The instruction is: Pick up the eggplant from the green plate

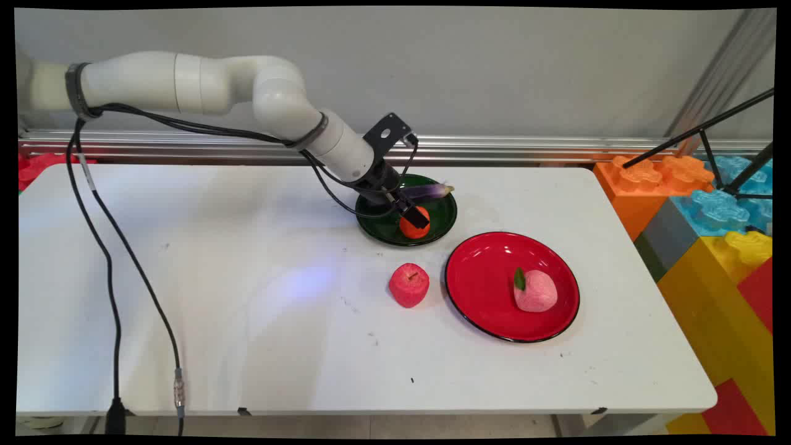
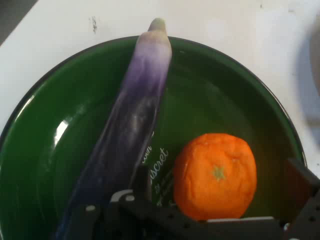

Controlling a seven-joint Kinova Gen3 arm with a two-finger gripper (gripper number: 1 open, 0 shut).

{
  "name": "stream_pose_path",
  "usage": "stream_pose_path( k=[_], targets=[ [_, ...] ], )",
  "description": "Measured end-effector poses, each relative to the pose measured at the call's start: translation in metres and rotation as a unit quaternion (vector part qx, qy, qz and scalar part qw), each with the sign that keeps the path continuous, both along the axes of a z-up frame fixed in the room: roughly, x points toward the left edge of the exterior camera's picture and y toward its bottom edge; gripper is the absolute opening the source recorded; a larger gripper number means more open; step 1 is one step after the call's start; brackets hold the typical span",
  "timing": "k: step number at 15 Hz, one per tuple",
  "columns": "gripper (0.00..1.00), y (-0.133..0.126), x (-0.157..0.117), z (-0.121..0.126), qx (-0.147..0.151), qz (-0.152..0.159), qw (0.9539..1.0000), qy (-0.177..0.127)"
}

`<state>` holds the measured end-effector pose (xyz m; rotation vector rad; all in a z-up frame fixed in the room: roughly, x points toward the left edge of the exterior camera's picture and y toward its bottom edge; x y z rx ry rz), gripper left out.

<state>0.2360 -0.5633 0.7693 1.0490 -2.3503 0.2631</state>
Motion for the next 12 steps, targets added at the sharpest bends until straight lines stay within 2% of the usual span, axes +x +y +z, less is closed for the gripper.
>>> stream_pose_path(
  k=[7,12],
  targets=[
    [1.0,0.0,-0.003,0.003,-0.006,-0.008,0.9999,-0.005],
    [1.0,-0.005,-0.004,0.015,-0.016,-0.02,0.9996,-0.006]
  ],
)
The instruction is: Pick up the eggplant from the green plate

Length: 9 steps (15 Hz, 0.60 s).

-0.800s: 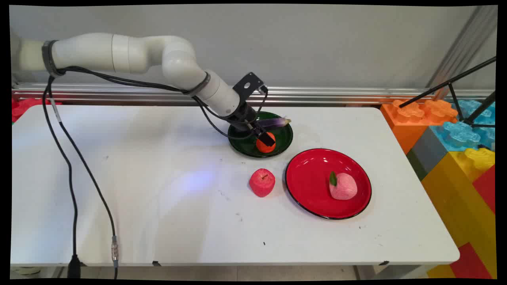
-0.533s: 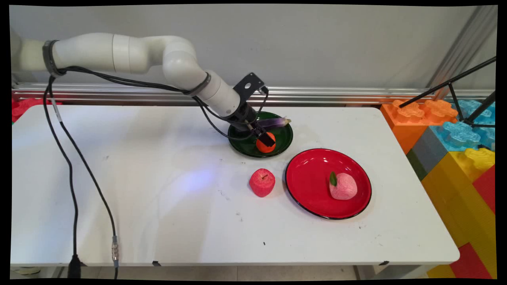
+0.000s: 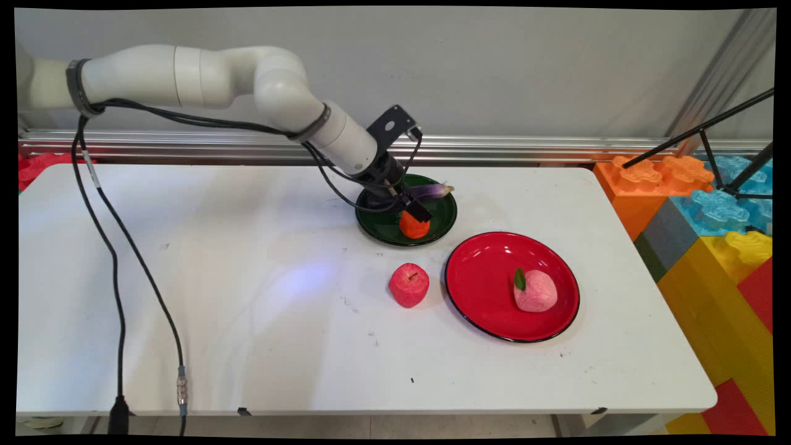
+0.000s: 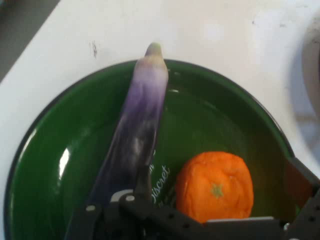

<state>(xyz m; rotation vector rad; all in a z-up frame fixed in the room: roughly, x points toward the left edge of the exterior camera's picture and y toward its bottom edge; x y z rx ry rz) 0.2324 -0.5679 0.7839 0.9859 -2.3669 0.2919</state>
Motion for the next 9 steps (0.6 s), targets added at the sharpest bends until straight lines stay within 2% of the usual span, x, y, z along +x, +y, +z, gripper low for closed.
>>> stream_pose_path(
  k=[5,9],
  targets=[
    [1.0,-0.015,0.013,0.023,-0.023,-0.031,0.9992,-0.004],
    [1.0,-0.027,0.036,0.04,-0.04,-0.067,0.9969,-0.012]
  ],
)
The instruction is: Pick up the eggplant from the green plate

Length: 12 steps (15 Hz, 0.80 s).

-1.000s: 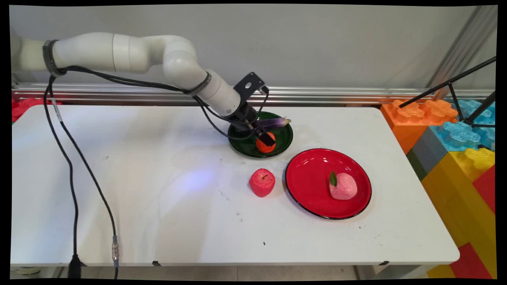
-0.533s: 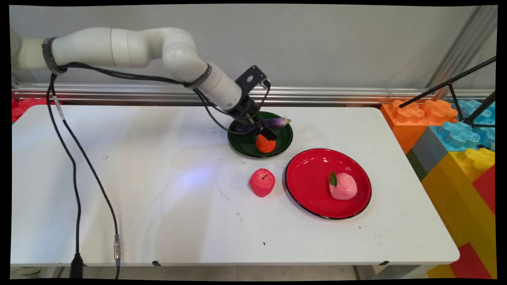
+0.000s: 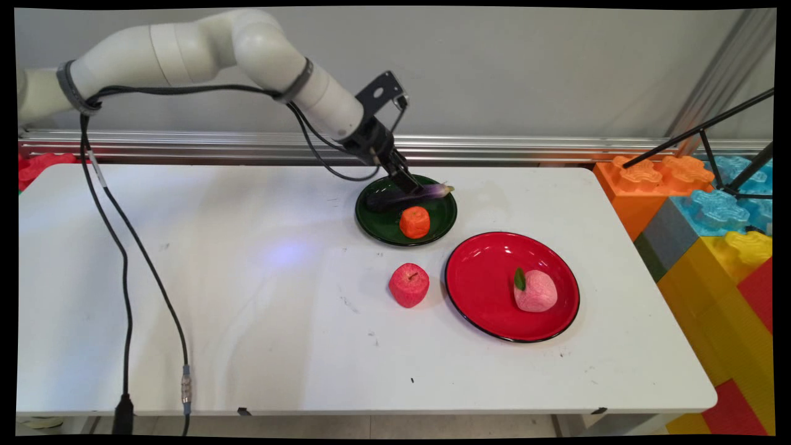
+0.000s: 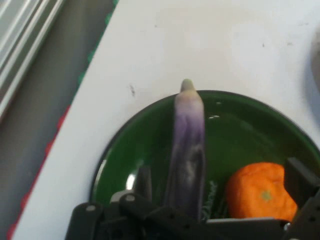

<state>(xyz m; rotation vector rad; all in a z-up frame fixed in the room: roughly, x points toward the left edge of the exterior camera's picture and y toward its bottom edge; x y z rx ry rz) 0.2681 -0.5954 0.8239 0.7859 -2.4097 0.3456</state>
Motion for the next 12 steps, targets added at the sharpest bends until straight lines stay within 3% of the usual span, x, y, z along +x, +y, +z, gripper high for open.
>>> stream_pose_path(
  k=[6,12],
  targets=[
    [1.0,-0.016,0.035,0.006,-0.017,-0.074,0.9968,-0.024],
    [1.0,-0.025,0.044,-0.006,-0.015,-0.125,0.991,-0.045]
  ],
)
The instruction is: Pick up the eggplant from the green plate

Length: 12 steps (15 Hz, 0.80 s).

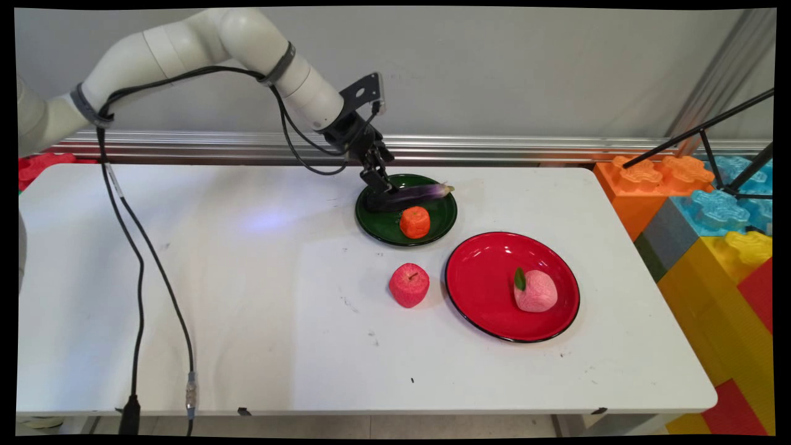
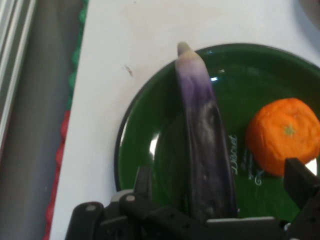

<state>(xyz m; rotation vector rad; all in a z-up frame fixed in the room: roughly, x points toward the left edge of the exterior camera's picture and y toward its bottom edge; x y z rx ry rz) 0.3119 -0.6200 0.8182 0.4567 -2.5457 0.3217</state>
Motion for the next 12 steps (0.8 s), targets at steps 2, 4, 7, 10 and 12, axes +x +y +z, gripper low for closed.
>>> stream_pose_path(
  k=[2,4,7,10,12],
  targets=[
    [1.0,-0.002,-0.002,-0.004,0.0,-0.012,0.9999,-0.008],
    [1.0,-0.004,-0.005,-0.008,-0.003,-0.025,0.9995,-0.018],
    [1.0,-0.01,-0.009,-0.013,-0.013,-0.045,0.9979,-0.045],
    [1.0,-0.013,-0.01,-0.019,-0.017,-0.064,0.9952,-0.072],
    [1.0,-0.014,-0.01,-0.023,-0.018,-0.074,0.9936,-0.084]
  ],
)
